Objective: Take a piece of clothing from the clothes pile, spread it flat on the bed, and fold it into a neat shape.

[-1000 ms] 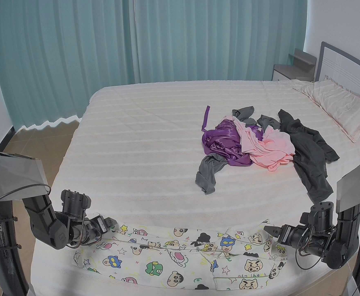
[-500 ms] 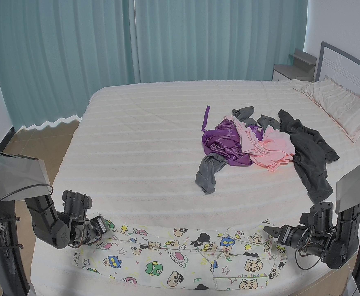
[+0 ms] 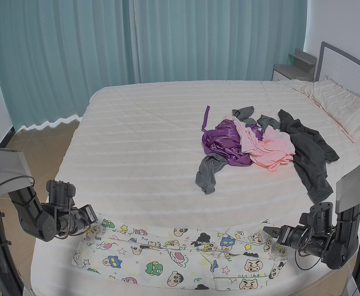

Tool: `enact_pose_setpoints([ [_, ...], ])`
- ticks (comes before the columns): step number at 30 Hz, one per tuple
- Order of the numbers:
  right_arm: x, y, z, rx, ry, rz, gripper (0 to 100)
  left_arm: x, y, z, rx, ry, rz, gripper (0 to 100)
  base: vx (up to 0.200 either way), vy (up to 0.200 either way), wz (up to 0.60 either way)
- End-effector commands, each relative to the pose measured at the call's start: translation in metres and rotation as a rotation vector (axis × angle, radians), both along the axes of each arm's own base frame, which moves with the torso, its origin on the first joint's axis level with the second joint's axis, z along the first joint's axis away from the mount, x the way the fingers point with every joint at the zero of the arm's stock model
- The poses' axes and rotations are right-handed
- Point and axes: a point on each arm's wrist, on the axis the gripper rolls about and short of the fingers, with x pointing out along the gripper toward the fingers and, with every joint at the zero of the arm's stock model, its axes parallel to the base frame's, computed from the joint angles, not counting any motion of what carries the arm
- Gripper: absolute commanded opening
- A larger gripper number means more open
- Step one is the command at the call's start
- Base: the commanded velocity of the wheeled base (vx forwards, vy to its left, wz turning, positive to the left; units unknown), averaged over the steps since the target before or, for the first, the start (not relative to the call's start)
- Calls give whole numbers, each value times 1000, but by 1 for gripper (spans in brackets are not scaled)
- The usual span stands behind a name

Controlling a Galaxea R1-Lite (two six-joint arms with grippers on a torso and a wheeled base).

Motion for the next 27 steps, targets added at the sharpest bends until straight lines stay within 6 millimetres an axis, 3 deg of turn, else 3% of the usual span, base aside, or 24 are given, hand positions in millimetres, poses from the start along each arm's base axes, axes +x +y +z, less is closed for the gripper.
enact_pose_setpoints([
  [1,1,0,1,5,-16,0,100,-1,21,16,-9,-55,-47,0,0,0,0],
  [2,1,0,1,5,-16,0,100,-2,25,17,-13,-58,-71,100,0,0,0],
  [9,1,1,1,4,-14,2,100,-3,44,14,-28,-89,-275,100,0,0,0],
  [20,0,5,0,2,-12,16,100,-3,42,-15,8,-7,-446,100,0,0,0],
  [27,-1,5,0,6,-9,16,100,0,41,-19,13,-7,-459,100,0,0,0],
])
